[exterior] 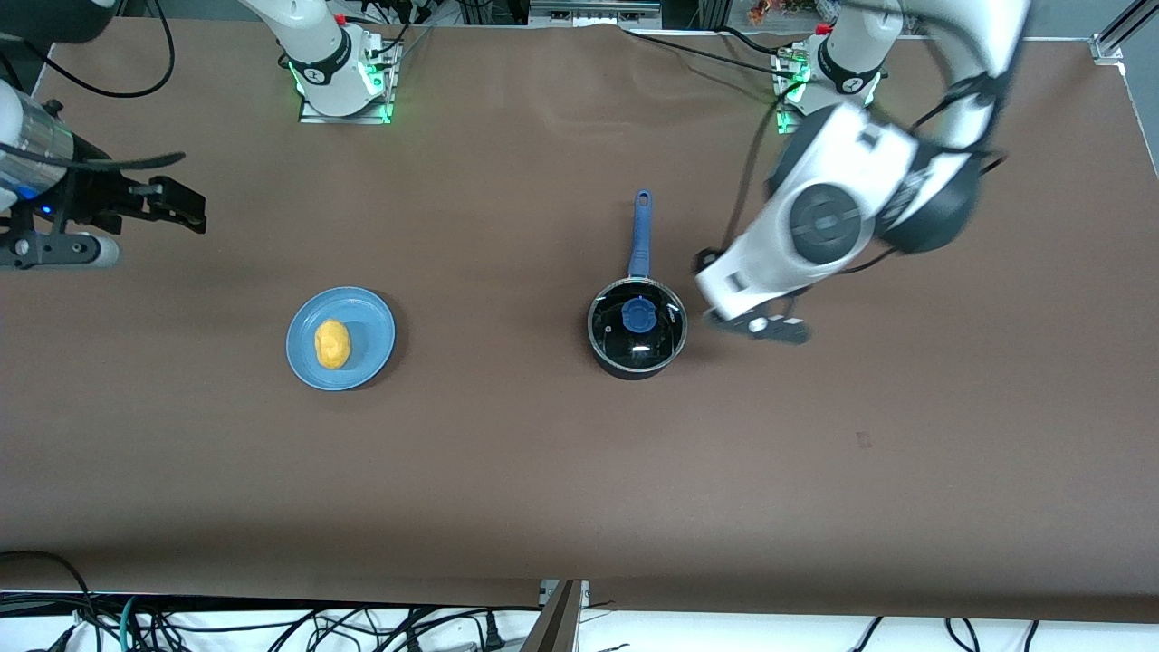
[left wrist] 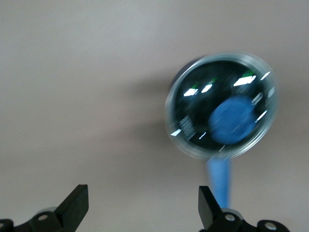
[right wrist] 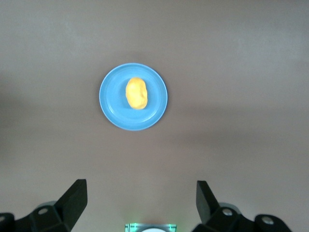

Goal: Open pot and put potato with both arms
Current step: 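Reach the left gripper to the lid knob while the right gripper reaches the potato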

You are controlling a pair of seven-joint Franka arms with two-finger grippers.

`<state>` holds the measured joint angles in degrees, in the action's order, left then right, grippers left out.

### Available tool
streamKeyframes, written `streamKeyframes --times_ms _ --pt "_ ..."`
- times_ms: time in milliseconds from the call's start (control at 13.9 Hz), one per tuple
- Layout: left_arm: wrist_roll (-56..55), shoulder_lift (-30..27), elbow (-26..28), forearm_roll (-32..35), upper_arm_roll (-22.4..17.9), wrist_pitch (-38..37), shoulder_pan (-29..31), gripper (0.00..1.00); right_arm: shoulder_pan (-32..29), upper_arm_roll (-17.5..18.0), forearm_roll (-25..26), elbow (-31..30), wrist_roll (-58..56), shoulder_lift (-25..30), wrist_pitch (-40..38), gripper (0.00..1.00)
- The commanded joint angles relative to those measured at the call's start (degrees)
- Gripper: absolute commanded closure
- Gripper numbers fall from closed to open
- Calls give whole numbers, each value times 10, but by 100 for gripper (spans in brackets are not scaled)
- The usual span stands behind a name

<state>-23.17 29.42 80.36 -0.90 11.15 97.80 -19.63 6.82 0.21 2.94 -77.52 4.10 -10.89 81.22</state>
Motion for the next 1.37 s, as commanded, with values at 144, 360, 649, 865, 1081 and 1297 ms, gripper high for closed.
streamKeyframes --times_ms 144,360,649,865,1081,1297 --pt "-103 106 -81 -2 -5 93 -62 0 1 8 5 -4 -1 -65 39 0" --pt "-123 121 -66 21 -10 114 -99 0 0 8 0 -5 -1 -109 67 0" --pt "-125 121 -47 45 -11 111 -98 0 6 10 -21 -18 10 -168 128 0" --pt "-146 120 -42 67 -11 107 -99 0 0 10 -34 -111 12 -177 238 0" --pt "-155 122 -40 68 -11 109 -100 0 1 10 -34 -200 11 -177 344 0" --pt "-150 121 -29 75 -10 110 -101 34 -1 10 -31 -231 9 -185 367 0"
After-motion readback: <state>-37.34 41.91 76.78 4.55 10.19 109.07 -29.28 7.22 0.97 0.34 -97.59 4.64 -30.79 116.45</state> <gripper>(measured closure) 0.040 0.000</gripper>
